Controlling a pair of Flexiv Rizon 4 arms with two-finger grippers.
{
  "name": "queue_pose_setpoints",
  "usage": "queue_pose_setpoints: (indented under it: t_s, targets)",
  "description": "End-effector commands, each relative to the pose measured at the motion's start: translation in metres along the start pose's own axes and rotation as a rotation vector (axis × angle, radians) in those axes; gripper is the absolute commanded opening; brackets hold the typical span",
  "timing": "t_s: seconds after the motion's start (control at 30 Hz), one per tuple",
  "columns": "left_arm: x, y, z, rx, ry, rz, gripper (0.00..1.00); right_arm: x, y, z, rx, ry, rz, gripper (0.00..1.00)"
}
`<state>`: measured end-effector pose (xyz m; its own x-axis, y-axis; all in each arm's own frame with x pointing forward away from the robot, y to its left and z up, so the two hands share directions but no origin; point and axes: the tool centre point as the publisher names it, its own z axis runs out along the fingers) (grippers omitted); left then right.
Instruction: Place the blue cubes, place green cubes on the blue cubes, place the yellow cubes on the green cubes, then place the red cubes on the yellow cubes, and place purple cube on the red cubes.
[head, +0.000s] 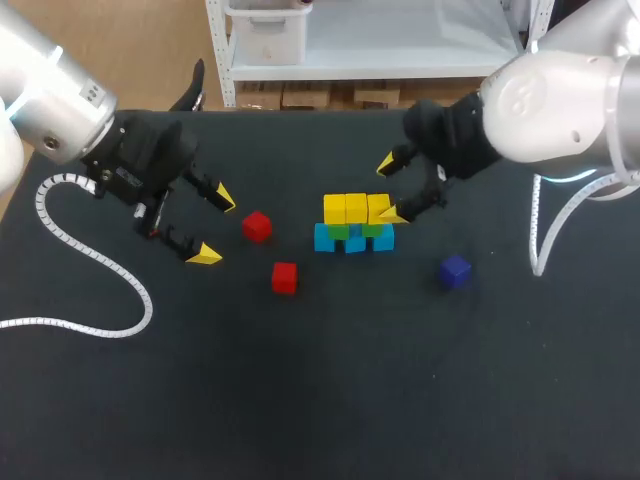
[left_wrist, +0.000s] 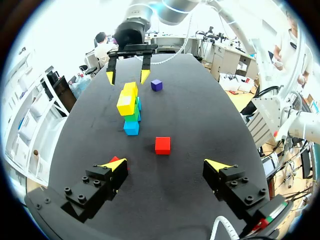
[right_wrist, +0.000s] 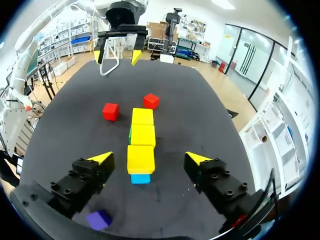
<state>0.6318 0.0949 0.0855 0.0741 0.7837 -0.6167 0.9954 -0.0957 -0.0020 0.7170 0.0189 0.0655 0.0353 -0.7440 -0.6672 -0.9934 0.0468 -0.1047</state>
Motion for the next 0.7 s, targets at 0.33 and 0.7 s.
queue_pose_setpoints:
  t_s: [0.33, 0.7]
  targets:
    - [0.001, -0.001, 0.0, -0.002, -0.001, 0.002, 1.0, 0.031, -0.005, -0.021, 0.006, 0.03, 0.033, 0.0]
    - [0.001, -0.001, 0.0, -0.002, -0.001, 0.002, 1.0, 0.028, 0.002, -0.01, -0.024, 0.018, 0.004, 0.0]
